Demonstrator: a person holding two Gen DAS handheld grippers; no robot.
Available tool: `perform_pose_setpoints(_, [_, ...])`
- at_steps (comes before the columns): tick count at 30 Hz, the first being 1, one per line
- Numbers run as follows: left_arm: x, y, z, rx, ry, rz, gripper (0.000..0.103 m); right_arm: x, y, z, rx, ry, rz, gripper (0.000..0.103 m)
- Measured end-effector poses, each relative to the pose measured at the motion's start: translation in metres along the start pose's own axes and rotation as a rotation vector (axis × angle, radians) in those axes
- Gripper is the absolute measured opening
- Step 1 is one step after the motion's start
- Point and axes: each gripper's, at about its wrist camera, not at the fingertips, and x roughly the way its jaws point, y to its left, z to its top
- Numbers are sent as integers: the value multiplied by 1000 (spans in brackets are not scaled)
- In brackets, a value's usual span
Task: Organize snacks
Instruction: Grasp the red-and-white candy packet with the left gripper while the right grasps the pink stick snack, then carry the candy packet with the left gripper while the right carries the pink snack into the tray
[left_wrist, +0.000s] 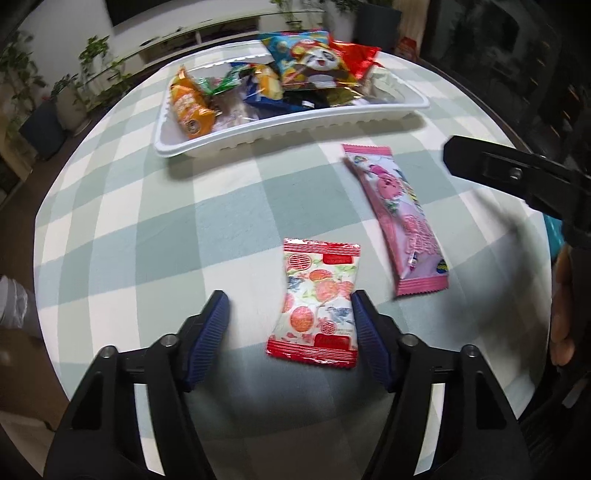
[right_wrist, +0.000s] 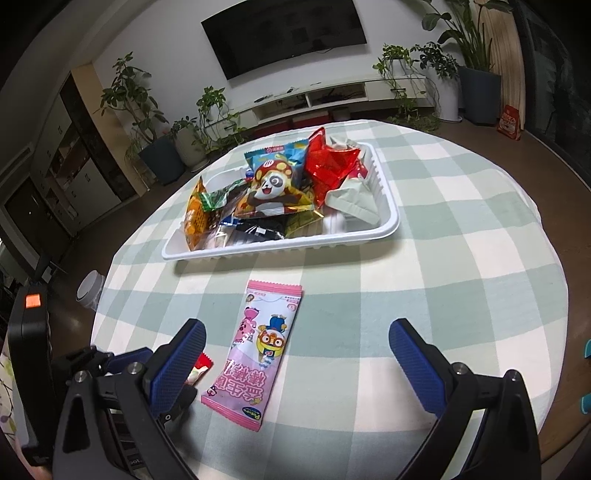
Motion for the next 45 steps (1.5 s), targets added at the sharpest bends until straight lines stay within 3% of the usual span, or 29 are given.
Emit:
perform_pose_setpoints(1, [0, -1, 0, 1, -2, -21, 44, 0, 1, 0, -7, 1, -4, 102])
perform_pose_setpoints(2, [-1, -2, -1, 8, -5, -32, 39, 1, 1, -1, -10, 2, -7, 102])
perform_pose_setpoints(7, [-7, 3, -10, -33, -33, -77, 34, 4, 4, -4, -31, 25, -14, 97])
perform_pose_setpoints(14, [-31, 59, -35, -279, -166, -204, 34, 13, 17, -9, -32, 71, 20, 96])
perform_pose_setpoints(18, [-34, 77, -38, -345, -195, -248, 34, 20, 32, -13, -66, 96, 3, 93])
perform_pose_setpoints(25, [-35, 76, -39, -337, -207, -262, 34, 49, 58, -20, -142, 188, -93, 73])
perform_pose_setpoints(29, [-34, 77, -41, -345, -207, -268, 34, 52, 65, -28, -194, 168, -153, 64])
perform_pose_setpoints(31, [-35, 76, -41, -341, -208, -270, 34, 49, 61, -26, -186, 165, -167, 40])
perform_pose_setpoints(33, [-35, 75, -41, -338, -207, -271, 34, 47, 56, -24, -169, 170, -165, 33])
perform_pose_setpoints(40, [-34, 75, -42, -343, -205, -273, 34, 34, 41, -25, -116, 182, -116, 24])
perform_pose_setpoints(45, [-36, 77, -44, -357, -223, -307, 34, 9, 23, -25, -24, 127, -53, 19])
